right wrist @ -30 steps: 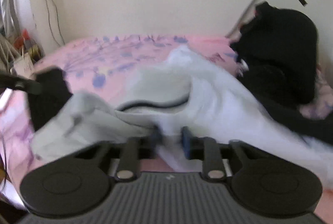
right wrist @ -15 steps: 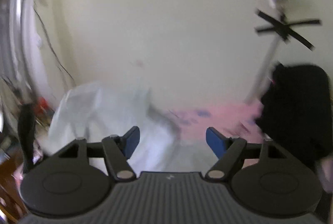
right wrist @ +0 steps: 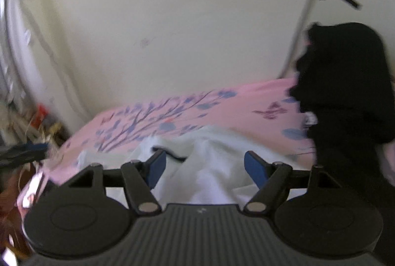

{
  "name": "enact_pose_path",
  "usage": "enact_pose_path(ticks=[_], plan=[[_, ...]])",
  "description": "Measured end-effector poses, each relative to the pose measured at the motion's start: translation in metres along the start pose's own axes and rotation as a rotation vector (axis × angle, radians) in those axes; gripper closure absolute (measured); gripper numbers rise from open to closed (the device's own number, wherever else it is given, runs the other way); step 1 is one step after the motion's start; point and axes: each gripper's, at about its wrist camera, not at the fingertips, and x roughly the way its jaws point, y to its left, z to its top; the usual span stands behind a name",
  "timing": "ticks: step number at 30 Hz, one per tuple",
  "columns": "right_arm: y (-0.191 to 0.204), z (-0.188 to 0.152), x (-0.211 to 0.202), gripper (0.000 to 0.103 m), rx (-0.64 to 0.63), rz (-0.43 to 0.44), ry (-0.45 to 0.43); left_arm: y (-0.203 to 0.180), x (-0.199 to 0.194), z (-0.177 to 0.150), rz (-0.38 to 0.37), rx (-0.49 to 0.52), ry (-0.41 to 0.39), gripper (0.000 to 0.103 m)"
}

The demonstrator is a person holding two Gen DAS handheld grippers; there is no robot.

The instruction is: Fold small clothes

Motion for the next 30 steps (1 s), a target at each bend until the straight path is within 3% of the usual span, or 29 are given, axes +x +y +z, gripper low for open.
enact_pose_path(ticks=[3,5,6,7,9,13,15,17,18,19,23,30], plan=[[0.01,-0.006,0.012,0.031,-0.092,-0.032,0.028,-0.007,0.045,-0.006,-0.019,0.027,0.054,0.017],[0.01,-0.011,0.015,0.031,-0.121,-0.07,0.035,-0.014,0.066,-0.007,-0.011,0.04,0.076,0.028],[0.01,-0.013,0.016,0.031,-0.132,-0.088,0.04,-0.015,0.077,-0.007,-0.008,0.032,0.098,0.072],[0.009,-0.013,0.018,0.031,-0.15,-0.105,0.045,-0.013,0.083,-0.007,-0.015,0.015,0.127,0.089],[0.007,-0.013,0.022,0.031,-0.185,-0.135,0.051,-0.006,0.076,-0.007,-0.027,-0.037,0.121,0.09],[-0.002,-0.001,0.043,0.031,-0.219,-0.117,0.079,0.015,0.007,-0.013,-0.008,-0.09,-0.012,0.09],[-0.006,0.002,0.063,0.031,-0.242,-0.116,0.104,0.025,-0.018,-0.016,-0.027,-0.144,-0.036,0.09],[-0.006,-0.001,0.082,0.049,-0.246,-0.092,0.168,0.028,-0.027,-0.017,-0.03,-0.17,-0.034,0.09],[-0.005,-0.004,0.089,0.096,-0.242,-0.097,0.2,0.026,-0.029,-0.019,-0.018,-0.17,-0.029,0.09],[-0.005,-0.005,0.089,0.103,-0.227,-0.108,0.207,0.024,-0.031,-0.019,-0.007,-0.173,-0.03,0.09],[0.012,0.009,0.026,0.103,-0.206,-0.122,0.009,0.019,-0.052,-0.006,-0.031,-0.203,-0.115,0.091],[0.074,0.073,-0.155,0.103,-0.282,-0.143,-0.518,-0.014,-0.168,0.052,-0.114,-0.164,-0.466,0.092]])
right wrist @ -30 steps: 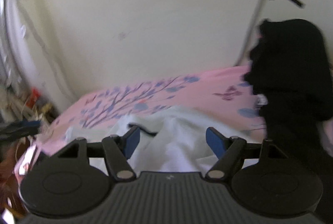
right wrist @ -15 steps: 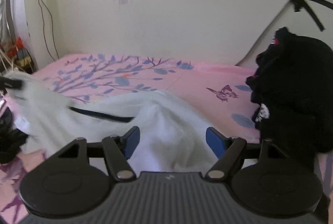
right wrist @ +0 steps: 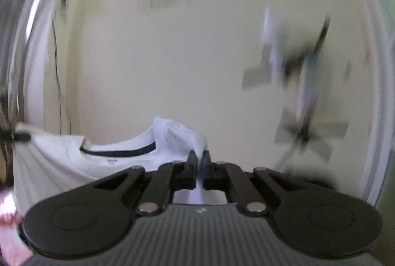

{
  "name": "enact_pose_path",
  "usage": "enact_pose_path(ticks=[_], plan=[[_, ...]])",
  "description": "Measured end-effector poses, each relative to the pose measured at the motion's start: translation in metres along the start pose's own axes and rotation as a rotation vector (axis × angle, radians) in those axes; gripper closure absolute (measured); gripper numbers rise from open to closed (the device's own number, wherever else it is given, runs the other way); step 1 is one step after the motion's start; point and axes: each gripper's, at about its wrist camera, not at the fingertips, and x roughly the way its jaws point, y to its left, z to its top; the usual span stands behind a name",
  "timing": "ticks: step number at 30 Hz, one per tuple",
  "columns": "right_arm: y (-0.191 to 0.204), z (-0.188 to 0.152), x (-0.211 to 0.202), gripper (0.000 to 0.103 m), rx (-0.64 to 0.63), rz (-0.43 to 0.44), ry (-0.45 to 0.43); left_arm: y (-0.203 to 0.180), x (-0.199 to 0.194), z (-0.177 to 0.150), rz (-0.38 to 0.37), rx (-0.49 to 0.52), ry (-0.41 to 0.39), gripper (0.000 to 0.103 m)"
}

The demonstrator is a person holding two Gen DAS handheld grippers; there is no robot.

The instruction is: Fold small clothes

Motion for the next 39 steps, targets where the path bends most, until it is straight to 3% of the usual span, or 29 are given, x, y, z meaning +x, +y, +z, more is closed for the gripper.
enact_pose_path(ticks=[2,6,9,13,16,20,26,29,30,31,33,35,39], plan=[[0.006,0.04,-0.034,0.103,0.001,-0.01,-0.141,-0.02,-0.022,0.025,-0.025,0.026,-0.096,0.092],[0.015,0.1,-0.081,0.103,-0.011,-0.02,-0.319,-0.059,-0.072,0.076,-0.039,0.073,-0.313,0.092],[0.019,0.135,-0.097,0.103,-0.009,-0.001,-0.371,-0.079,-0.097,0.106,-0.018,0.118,-0.43,0.092],[0.027,0.159,-0.086,0.103,-0.026,0.009,-0.362,-0.084,-0.09,0.131,0.029,0.125,-0.442,0.092],[0.026,0.157,-0.055,0.103,-0.016,0.024,-0.297,-0.072,-0.057,0.134,0.075,0.102,-0.375,0.092],[0.022,0.128,0.01,0.103,0.017,0.032,-0.169,-0.028,0.006,0.118,0.153,0.042,-0.252,0.091],[0.015,0.056,0.163,0.103,0.06,-0.008,0.075,0.05,0.148,0.081,0.348,-0.041,-0.022,0.091],[0.015,-0.004,0.256,0.103,0.059,-0.047,0.238,0.086,0.241,0.041,0.471,-0.039,0.161,0.078],[0.012,-0.026,0.277,0.092,0.069,-0.058,0.311,0.1,0.273,0.02,0.53,-0.027,0.27,0.076],[0.008,-0.048,0.291,0.067,0.094,-0.067,0.379,0.112,0.293,0.0,0.571,-0.034,0.361,0.079],[-0.007,-0.084,0.29,0.052,0.161,-0.041,0.452,0.138,0.307,-0.041,0.576,-0.095,0.494,0.081],[-0.023,-0.111,0.261,0.04,0.17,-0.006,0.5,0.152,0.293,-0.063,0.54,-0.124,0.524,0.08],[-0.044,-0.154,0.19,0.03,0.105,-0.027,0.6,0.162,0.236,-0.071,0.471,-0.151,0.525,0.077]])
